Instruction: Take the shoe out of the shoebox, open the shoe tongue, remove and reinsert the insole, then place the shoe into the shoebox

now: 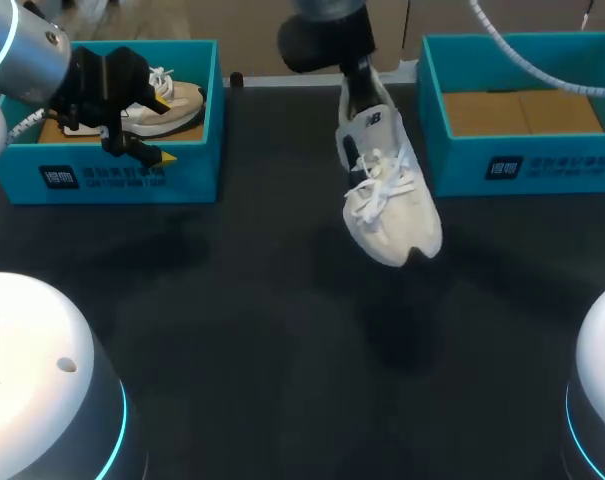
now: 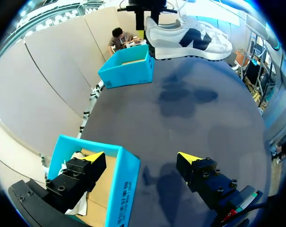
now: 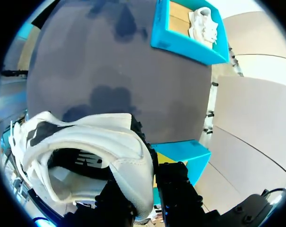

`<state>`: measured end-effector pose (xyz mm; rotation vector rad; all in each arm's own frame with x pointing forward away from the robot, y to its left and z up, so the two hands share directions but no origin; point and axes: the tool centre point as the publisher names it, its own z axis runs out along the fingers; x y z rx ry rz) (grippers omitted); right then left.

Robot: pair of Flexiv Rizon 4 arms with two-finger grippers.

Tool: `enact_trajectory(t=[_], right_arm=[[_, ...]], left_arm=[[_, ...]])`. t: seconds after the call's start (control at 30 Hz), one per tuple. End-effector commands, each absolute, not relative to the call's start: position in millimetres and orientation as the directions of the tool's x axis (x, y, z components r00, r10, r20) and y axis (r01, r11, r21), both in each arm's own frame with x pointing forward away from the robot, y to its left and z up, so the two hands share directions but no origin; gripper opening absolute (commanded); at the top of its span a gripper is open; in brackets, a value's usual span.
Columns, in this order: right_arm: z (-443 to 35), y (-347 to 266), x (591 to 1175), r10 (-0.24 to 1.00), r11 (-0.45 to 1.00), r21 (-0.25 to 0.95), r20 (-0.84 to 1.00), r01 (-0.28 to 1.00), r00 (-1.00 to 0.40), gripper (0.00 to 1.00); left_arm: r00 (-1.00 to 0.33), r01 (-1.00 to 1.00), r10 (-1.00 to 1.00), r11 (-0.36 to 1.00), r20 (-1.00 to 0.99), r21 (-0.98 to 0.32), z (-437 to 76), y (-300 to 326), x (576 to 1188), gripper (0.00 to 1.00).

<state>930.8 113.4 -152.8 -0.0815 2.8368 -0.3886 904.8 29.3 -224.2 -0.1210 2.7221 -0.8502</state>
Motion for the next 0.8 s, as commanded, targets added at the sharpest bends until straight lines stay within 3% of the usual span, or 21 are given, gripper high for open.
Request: enact_trajectory(t=[0.03, 0.43, 0.8], right_arm=[[-151.0, 79.7, 946.8, -0.114, 0.974, -0.219, -0.264, -0.056, -0.958, 0.0], [-143.1, -5.5, 985.2, -0.205, 0.939, -0.321, -0.243, -0.121, -0.948, 0.0], [-131.2, -69.0, 1012.6, -0.193, 0.944, -0.312, -0.251, -0.109, -0.949, 0.0]], left_arm=[[-0.955, 0.004, -0.164, 0.825, -0.246, -0.565, -223.7, 29.0, 903.9, 1.0], [-0.955, 0.004, -0.164, 0.825, -0.246, -0.565, -223.7, 29.0, 903.9, 1.0], [-0.955, 0.004, -0.164, 0.825, -0.246, -0.565, -223.7, 29.0, 903.9, 1.0]])
